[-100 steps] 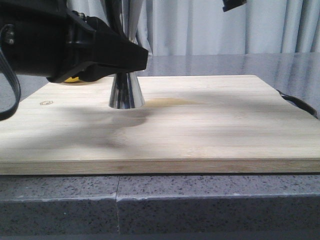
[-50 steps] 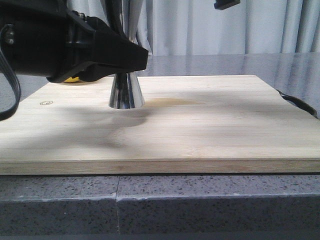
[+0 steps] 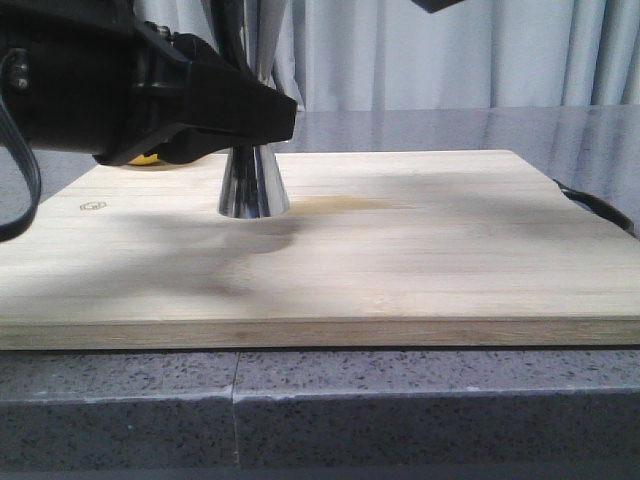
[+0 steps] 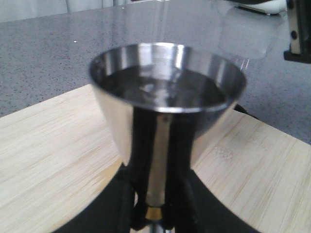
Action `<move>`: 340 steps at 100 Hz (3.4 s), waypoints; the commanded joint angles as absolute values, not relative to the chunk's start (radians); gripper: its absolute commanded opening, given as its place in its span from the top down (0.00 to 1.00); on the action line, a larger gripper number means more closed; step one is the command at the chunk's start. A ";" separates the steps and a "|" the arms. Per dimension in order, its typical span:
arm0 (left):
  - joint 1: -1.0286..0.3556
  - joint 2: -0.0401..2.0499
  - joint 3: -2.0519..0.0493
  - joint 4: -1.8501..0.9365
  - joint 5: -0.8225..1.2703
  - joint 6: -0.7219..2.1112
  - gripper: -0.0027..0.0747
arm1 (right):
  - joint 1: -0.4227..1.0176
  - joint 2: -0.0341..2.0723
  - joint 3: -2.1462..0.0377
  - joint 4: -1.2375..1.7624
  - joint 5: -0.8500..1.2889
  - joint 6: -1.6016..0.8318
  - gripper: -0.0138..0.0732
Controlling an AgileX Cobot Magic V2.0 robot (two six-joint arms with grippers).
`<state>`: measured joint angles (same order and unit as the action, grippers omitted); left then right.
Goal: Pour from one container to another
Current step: 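Keep tilting the beaker to empty it into the jigger, then tilt the beaker upright and lower it back onto the board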
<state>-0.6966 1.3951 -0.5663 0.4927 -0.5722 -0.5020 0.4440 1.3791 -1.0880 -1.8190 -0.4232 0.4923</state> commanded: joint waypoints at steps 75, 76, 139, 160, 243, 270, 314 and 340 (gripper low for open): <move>-0.706 1.365 -0.598 0.474 -0.686 -0.509 0.99 | 0.300 1.347 -1.125 -1.688 -0.151 1.470 0.52; -0.706 1.365 -0.598 0.474 -0.688 -0.509 0.99 | 0.295 1.347 -1.123 -1.683 -0.158 1.470 0.52; -0.706 1.365 -0.598 0.474 -0.698 -0.509 0.99 | 0.034 1.561 -1.091 -1.507 -0.752 1.137 0.52; -0.706 1.365 -0.598 0.474 -0.698 -0.509 0.99 | 0.034 1.629 -1.091 -1.438 -0.838 1.008 0.52; -0.706 1.365 -0.598 0.470 -0.698 -0.509 0.99 | 0.034 1.834 -1.091 -1.401 -1.067 0.798 0.52; -0.706 1.365 -0.598 0.470 -0.698 -0.509 0.99 | 0.034 1.848 -1.091 -1.383 -1.067 0.770 0.52; -0.706 1.365 -0.598 0.470 -0.698 -0.509 0.99 | 0.034 1.898 -1.091 -1.371 -1.095 0.769 0.52; -0.706 1.365 -0.598 0.470 -0.699 -0.509 0.99 | 0.034 1.902 -1.091 -1.375 -1.075 0.769 0.52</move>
<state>-0.6966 1.3951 -0.5663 0.4945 -0.6028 -0.5020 0.0426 1.9357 -1.0713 -1.3934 -1.0653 0.7754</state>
